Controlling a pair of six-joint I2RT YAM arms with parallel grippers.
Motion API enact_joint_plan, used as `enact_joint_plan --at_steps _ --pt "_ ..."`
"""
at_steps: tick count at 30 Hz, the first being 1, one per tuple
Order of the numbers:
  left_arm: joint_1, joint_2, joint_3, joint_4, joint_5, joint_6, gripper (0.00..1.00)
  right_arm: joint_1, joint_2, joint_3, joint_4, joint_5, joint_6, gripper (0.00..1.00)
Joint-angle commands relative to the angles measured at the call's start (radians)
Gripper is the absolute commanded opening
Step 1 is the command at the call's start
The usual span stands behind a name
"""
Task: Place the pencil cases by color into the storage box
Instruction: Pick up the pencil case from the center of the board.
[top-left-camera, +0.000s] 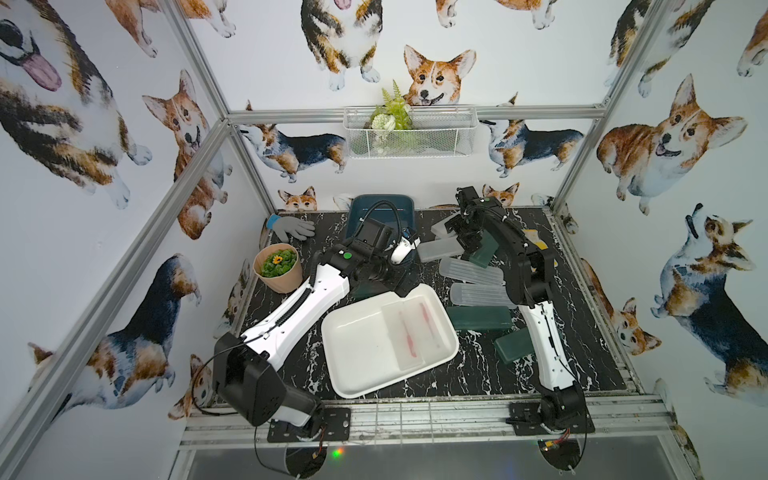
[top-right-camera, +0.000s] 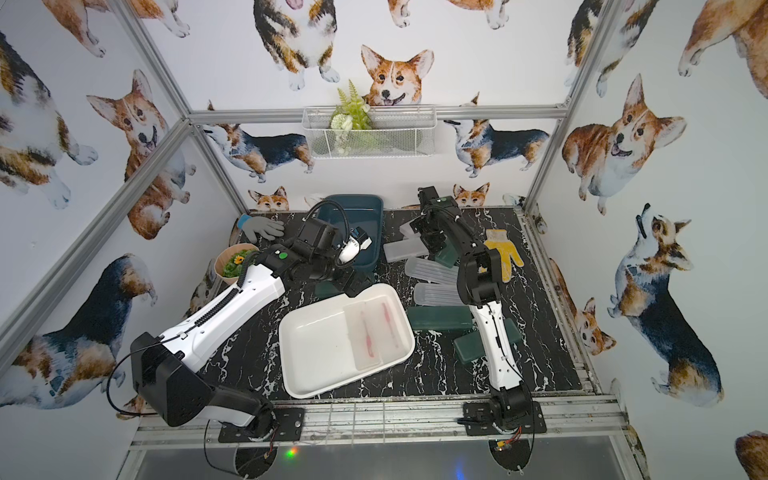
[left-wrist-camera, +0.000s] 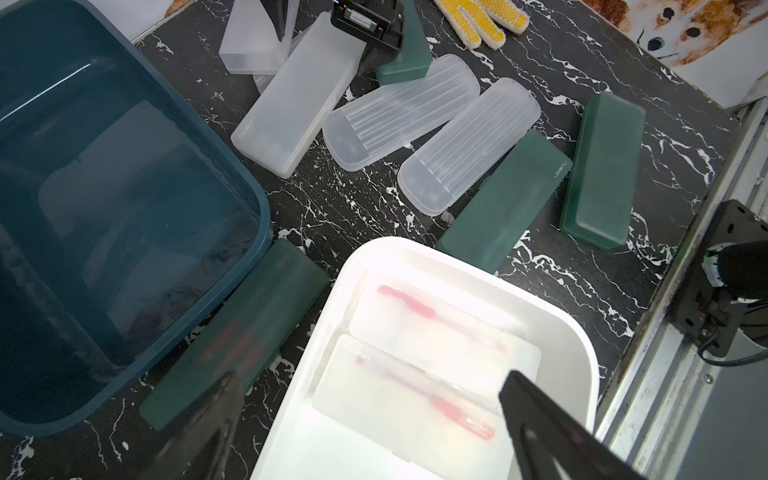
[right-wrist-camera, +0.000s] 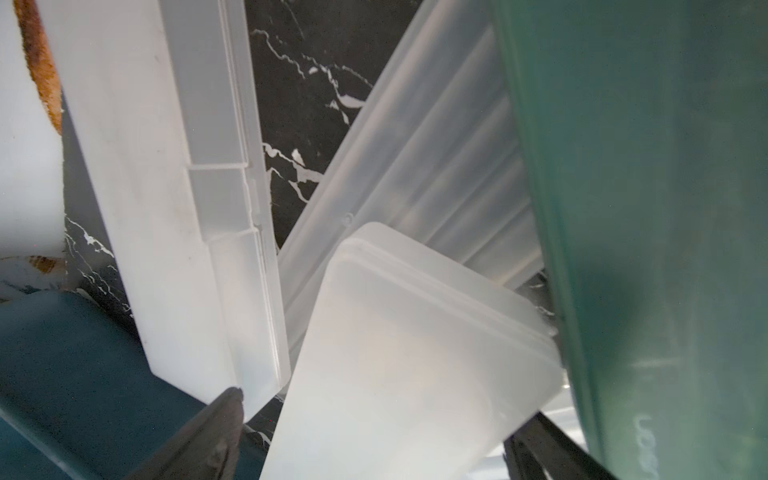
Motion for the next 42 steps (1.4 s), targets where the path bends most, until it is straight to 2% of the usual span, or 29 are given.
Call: enact_joint_plan --at_steps 1,19,24,30,42 --pt "0.003 0.007 0.010 0.034 0.025 0.004 0.99 -0.001 0.019 0.020 -0.010 0.008 0.124 0.95" --pt "0.008 0.022 0.009 0.051 0.050 -0.045 0.99 -0.006 0.081 0.045 -0.025 0.007 0.130 0.94" --pt "0.007 0.014 0.009 0.053 0.038 -0.066 0.99 -0.007 0.083 0.056 -0.025 0.005 0.116 0.88" --pt "0.008 -0.025 0.009 0.039 0.002 -0.097 0.99 -0.011 0.059 0.065 0.016 0.013 0.098 0.70" --pt "0.025 -0.152 -0.081 0.033 -0.032 -0.207 0.99 -0.012 -0.039 0.063 0.042 0.069 0.003 0.69"
